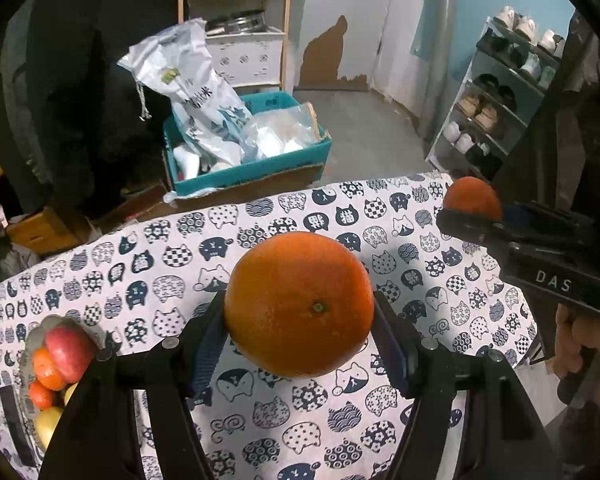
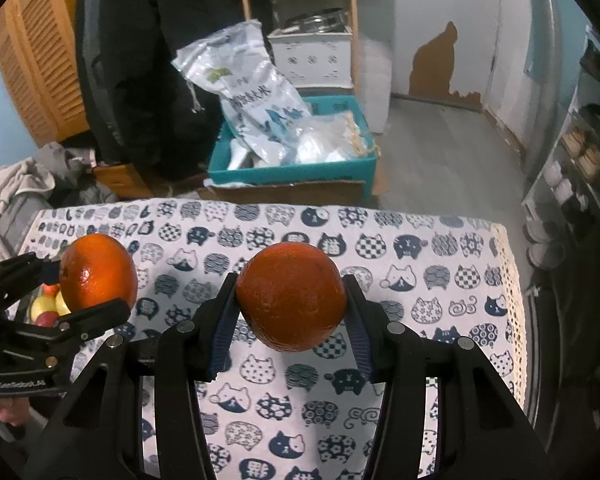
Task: Organize fruits
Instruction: 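Lift both oranges and carry them toward the glass bowl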
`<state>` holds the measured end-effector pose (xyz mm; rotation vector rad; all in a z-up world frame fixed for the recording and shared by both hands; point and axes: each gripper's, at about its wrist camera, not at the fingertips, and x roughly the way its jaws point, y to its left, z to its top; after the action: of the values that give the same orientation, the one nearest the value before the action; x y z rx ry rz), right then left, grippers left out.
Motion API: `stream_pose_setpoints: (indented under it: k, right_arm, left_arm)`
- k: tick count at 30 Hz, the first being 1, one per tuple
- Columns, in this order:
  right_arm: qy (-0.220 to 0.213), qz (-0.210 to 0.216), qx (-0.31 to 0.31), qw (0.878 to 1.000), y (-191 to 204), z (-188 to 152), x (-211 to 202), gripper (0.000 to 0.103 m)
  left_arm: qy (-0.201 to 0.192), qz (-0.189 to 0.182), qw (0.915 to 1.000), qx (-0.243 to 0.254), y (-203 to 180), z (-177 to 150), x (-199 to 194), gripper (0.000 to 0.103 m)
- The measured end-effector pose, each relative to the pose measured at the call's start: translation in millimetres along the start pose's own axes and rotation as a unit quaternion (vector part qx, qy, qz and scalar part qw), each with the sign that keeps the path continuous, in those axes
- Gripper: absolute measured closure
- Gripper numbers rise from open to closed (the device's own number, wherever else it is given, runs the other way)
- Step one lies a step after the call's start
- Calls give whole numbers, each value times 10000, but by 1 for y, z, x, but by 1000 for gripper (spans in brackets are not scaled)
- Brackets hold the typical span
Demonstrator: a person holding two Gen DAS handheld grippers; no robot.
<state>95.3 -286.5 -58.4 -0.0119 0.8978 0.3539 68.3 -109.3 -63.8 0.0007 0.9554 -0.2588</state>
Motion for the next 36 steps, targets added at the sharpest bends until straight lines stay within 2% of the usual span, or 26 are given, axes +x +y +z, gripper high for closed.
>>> stream_pose_setpoints:
  k: [11,19,36]
  right_arm:
    - [-172,167,-282,9993,38,14,-14,53]
    - [-169,382,-426,9982,70,24,-10,53]
    - [-6,697,-1021,9923,157,36,15,53]
  left_arm:
    - [-264,102,9996,-11,20,-9,-35,33]
    - [-324,142,9991,-218,45,-18,-49,33]
    - [-404,475,9937,-931,130,-51,-77,33]
